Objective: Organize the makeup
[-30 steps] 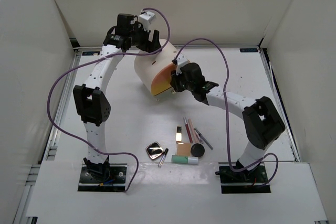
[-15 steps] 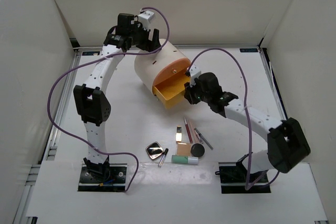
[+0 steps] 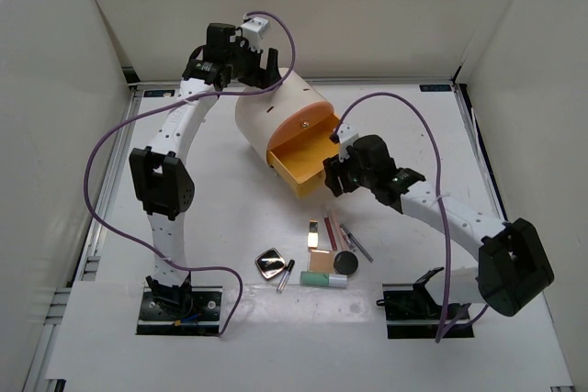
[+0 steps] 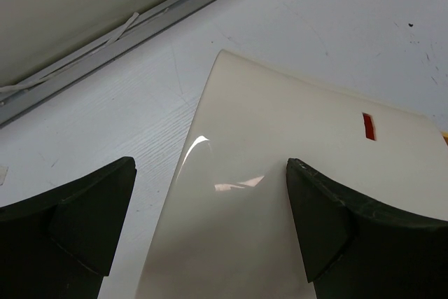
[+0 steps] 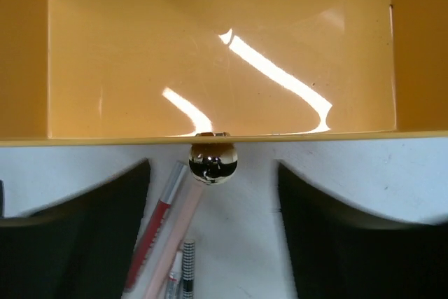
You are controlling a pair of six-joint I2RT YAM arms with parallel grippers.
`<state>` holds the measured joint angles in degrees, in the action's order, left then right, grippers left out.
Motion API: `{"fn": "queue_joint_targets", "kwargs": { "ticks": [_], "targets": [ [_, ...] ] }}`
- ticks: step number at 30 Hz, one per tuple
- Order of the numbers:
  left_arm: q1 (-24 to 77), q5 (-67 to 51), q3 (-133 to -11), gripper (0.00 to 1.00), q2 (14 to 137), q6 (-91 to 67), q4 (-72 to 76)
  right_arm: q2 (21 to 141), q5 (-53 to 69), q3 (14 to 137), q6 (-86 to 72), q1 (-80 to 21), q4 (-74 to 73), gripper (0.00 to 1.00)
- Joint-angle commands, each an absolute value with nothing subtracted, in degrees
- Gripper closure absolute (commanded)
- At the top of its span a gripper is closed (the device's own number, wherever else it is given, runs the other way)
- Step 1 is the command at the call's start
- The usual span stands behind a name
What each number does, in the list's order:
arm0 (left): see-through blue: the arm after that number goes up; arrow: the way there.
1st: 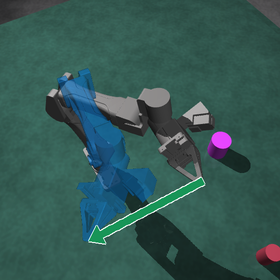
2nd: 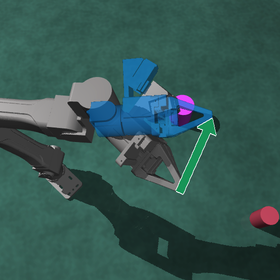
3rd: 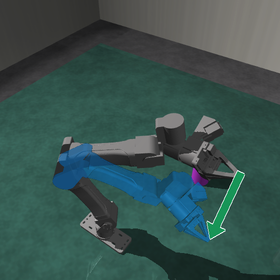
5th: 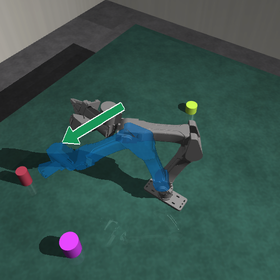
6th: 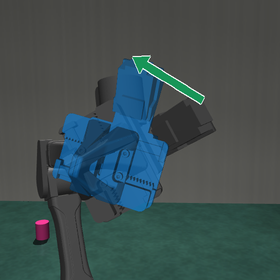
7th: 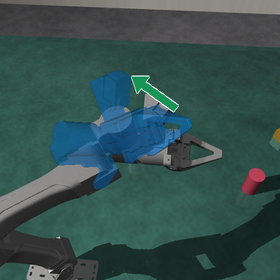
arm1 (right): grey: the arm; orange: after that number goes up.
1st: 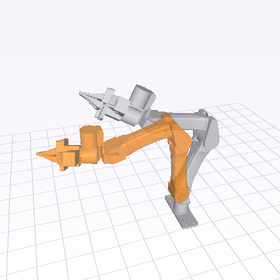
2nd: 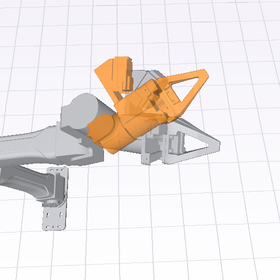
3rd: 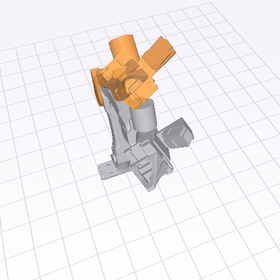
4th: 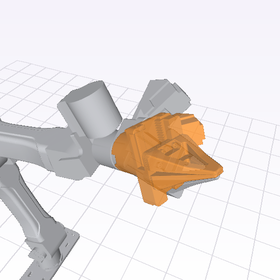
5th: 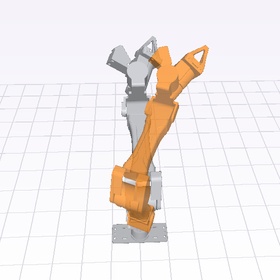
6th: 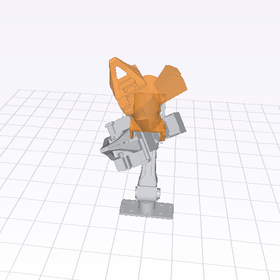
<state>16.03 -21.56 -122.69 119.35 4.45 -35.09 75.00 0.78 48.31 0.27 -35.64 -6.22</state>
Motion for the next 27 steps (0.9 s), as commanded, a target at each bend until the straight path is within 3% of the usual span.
{"fn": "queue_joint_targets", "kwargs": {
  "ticks": [1,2,8,12,16,17,21,24,27],
  "targets": [
    [16.3,-16.2,-121.6,0.02,118.3,5.3,-42.7,75.8,0.6,51.5,0.4,-35.7,-7.7,0.18],
    [16.3,-15.6,-122.1,0.02,118.0,5.1,-42.9,75.4,0.8,51.9,0.4,-35.5,-8.4,0.01],
    [15.6,-2.5,-126.7,0.02,113.0,2.5,-47.1,68.9,0.0,51.3,-3.2,-35.9,-15.6,0.01],
    [14.2,3.5,-122.2,0.02,104.8,-4.5,-52.4,61.0,-9.4,49.0,-12.2,-35.9,-22.5,0.01],
    [15.5,11.4,-102.0,0.02,90.7,-24.5,-54.3,55.2,-20.7,47.1,-22.1,-35.5,-30.6,0.01],
    [17.6,12.6,-91.9,0.02,84.8,-26.7,-53.8,54.8,-23.5,47.3,-24.8,-35.5,-32.3,0.01],
    [21.1,10.1,-70.5,0.02,72.8,-40.2,-56.2,54.7,-37.4,47.4,-34.4,-34.8,-39.7,0.01],
    [27.1,5.6,-56.3,0.02,63.3,-49.3,-54.1,56.2,-39.7,47.6,-36.2,-33.6,-40.4,0.01],
    [36.9,7.9,-50.2,0.02,59.9,-58.0,-54.8,58.0,-38.1,47.6,-35.9,-32.3,-39.4,0.01]
  ]
}}
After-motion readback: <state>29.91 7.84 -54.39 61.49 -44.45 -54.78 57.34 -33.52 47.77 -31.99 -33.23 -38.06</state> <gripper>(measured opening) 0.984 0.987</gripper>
